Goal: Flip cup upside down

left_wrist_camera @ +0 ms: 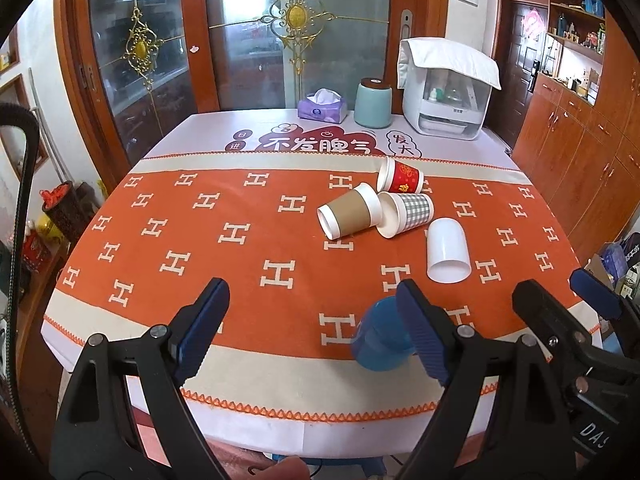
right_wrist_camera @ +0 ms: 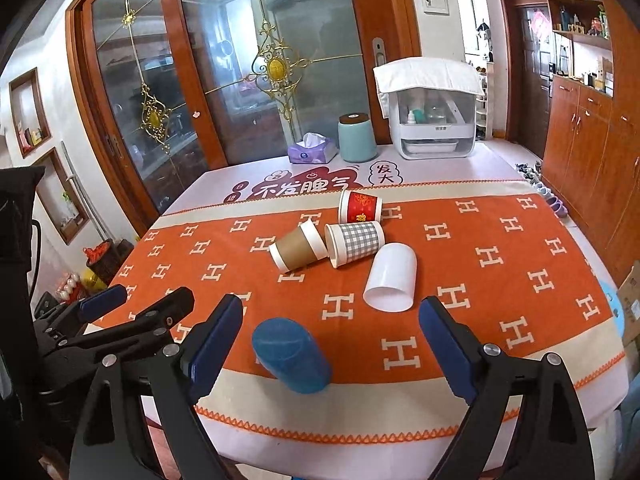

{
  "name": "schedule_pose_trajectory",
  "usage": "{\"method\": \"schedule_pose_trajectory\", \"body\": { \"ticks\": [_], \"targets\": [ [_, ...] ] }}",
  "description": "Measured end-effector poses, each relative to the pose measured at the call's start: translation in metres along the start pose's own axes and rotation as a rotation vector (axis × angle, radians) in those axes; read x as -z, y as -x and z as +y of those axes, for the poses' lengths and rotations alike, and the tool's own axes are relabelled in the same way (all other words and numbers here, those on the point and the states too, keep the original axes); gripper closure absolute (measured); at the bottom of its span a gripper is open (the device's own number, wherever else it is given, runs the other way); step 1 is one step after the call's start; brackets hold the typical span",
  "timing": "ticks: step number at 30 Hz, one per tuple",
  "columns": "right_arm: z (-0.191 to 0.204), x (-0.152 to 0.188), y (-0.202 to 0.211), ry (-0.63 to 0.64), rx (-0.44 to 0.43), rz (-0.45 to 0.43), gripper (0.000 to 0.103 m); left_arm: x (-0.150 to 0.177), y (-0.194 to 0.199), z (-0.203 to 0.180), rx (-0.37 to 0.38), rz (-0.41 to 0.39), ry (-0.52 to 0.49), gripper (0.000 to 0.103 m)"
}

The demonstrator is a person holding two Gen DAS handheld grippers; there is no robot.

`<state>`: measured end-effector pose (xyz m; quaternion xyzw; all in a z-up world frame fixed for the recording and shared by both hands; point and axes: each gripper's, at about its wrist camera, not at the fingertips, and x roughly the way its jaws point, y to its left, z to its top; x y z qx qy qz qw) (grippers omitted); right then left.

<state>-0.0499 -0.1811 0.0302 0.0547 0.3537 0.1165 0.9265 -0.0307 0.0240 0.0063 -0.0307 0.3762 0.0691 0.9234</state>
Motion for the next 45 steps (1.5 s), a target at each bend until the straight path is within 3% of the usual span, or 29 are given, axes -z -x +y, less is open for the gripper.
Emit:
{"method": "schedule_pose_trajectory", "body": {
  "ticks": [45],
  "targets": [
    [-0.0055, 0.0018, -0.0049, -0.012, -0.003, 0.005, 0.012, 0.0073, -0.0083, 0.0016, -0.002, 0.019, 0.000, 0.019]
  ]
}}
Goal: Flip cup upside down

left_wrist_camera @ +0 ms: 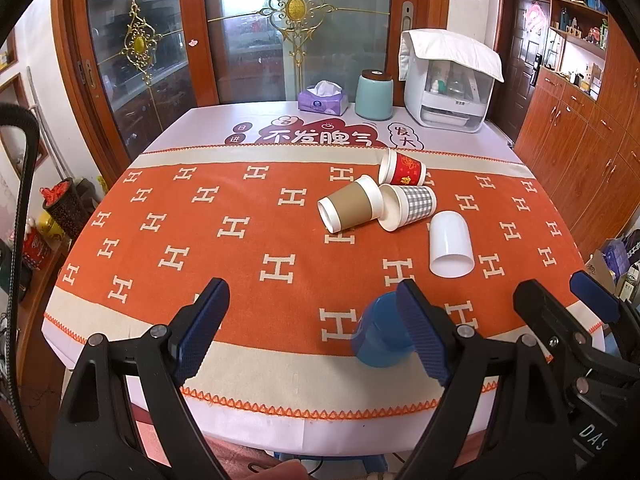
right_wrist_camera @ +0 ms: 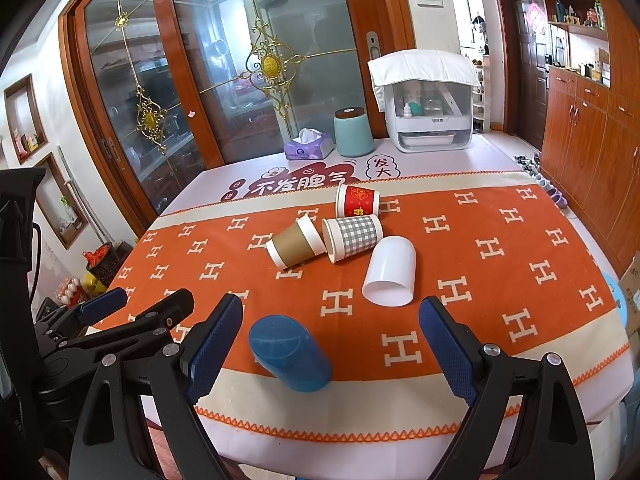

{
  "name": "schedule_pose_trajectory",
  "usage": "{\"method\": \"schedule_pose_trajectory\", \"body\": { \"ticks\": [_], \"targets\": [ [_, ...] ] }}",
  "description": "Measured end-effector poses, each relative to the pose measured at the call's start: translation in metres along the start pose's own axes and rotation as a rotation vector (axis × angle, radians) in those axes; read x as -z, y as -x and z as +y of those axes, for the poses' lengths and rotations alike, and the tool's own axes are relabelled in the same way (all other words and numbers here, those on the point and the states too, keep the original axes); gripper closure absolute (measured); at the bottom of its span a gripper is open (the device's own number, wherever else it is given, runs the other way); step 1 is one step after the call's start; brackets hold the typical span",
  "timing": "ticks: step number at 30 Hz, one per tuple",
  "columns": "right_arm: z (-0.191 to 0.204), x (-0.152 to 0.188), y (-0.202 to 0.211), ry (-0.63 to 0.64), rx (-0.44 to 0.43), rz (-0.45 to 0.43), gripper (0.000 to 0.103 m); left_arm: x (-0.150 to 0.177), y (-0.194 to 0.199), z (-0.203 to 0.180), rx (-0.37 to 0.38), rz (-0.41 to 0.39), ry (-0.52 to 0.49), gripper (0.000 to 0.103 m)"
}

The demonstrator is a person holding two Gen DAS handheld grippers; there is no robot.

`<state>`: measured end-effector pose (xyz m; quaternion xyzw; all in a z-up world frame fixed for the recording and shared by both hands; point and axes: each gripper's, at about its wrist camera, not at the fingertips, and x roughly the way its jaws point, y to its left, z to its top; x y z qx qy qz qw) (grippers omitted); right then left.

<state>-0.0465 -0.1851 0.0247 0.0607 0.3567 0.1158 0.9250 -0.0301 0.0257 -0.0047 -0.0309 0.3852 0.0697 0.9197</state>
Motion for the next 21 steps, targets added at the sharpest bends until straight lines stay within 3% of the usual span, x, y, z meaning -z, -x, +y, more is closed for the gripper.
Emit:
{"method": "schedule_pose_trajectory", "body": {
  "ticks": [21],
  "targets": [
    [-0.0018, -0.0011, -0.0013, -0.004, -0.002, 0.001, 0.012, 0.0040, -0.0029, 0.0013, -0.002, 0.007, -0.002, 0.019]
  ]
}}
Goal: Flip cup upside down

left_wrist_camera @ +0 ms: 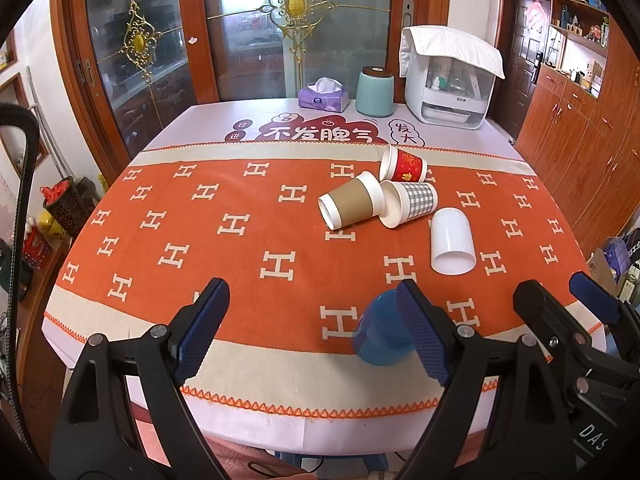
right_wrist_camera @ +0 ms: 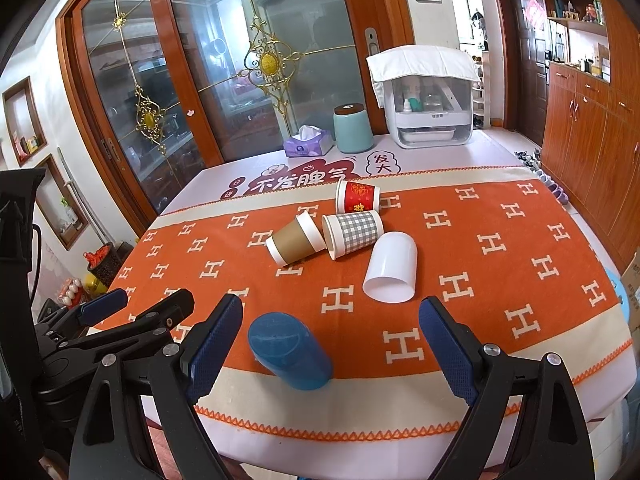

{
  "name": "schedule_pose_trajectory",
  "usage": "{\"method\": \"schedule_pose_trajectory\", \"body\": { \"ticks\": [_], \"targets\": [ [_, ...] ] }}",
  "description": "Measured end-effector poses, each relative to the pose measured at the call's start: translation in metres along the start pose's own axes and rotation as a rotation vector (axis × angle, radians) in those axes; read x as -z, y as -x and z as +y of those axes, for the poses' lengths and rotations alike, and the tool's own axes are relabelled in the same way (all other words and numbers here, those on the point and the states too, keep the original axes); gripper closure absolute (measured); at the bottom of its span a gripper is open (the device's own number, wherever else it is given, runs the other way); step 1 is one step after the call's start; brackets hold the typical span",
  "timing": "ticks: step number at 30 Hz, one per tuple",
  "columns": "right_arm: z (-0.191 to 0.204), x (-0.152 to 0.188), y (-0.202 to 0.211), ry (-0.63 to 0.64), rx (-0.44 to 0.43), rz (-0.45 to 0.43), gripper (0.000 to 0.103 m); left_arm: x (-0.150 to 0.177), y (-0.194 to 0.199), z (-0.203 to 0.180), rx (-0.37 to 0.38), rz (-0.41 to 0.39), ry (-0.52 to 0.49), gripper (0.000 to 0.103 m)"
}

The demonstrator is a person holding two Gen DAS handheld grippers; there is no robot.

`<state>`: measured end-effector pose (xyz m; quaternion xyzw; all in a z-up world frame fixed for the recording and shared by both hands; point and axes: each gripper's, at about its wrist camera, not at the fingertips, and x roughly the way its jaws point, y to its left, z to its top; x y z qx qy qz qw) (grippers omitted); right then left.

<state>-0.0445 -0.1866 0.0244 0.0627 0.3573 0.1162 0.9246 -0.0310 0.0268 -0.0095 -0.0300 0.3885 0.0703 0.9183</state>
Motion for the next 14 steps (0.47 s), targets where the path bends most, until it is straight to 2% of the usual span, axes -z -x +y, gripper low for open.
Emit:
{"method": "schedule_pose_trajectory", "body": {
  "ticks": [14],
  "targets": [
    [-0.0009, 0.0000, -0.0014, -0.005, -0.002, 0.005, 0.012, 0.0039, -0.0036, 0.0019, 0.000, 0.011, 0.000, 0.019]
  ]
}}
